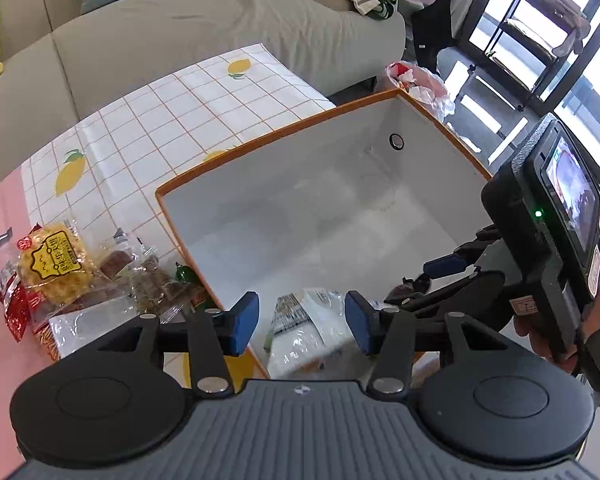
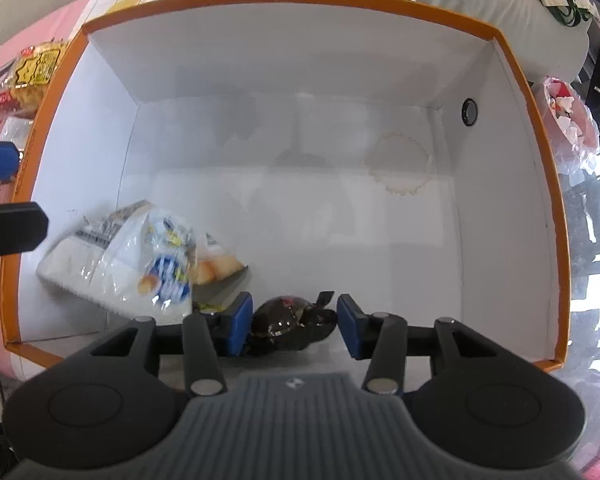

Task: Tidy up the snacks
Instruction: 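Open the right tool to drop the dark snack while the left tool releases the white bag into the box, then withdraw both open tools from the box back over the snack pile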

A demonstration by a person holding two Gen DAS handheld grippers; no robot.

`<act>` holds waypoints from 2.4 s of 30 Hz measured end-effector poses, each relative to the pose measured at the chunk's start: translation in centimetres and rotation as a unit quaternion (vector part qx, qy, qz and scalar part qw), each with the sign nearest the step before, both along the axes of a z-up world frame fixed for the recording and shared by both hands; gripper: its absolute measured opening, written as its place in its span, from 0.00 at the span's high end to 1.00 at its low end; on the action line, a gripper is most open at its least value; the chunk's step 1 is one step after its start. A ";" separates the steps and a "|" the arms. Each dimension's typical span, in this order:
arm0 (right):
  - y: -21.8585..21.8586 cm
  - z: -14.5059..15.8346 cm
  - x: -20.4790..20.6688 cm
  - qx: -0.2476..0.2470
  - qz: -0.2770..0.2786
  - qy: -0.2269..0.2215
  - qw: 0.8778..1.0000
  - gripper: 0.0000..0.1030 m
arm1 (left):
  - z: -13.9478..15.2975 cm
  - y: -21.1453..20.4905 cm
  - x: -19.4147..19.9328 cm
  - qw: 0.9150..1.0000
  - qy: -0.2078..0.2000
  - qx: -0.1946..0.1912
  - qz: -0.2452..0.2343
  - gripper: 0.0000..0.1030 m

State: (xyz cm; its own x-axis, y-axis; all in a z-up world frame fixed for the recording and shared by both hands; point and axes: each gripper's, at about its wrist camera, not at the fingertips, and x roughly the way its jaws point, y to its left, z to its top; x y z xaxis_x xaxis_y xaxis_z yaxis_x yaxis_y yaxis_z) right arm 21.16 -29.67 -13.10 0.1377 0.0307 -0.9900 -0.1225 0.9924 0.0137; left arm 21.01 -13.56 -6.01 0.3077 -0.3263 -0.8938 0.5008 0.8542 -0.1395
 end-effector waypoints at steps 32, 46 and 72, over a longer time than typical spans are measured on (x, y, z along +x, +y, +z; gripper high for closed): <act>4.8 12.5 -11.7 0.108 -0.111 -0.284 0.946 0.21 | 6.0 11.1 -8.6 0.984 -0.144 -0.023 0.101 0.34; 15.8 9.3 -14.3 0.092 -0.044 -0.335 0.937 0.18 | 1.2 21.0 -12.8 0.969 -0.139 -0.042 0.201 0.34; 23.0 1.7 -5.3 0.013 0.088 -0.293 0.952 0.28 | -5.4 24.3 -5.4 0.969 -0.061 -0.061 0.230 0.26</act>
State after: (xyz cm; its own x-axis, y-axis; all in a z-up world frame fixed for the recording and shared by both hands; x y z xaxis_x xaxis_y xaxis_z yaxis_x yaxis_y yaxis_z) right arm 15.85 -6.69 -11.40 0.6566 0.1277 -0.7434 -0.2808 0.9561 -0.0838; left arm 15.64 10.78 -11.39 0.5464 -0.2306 -0.8052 0.0909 0.9720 -0.2167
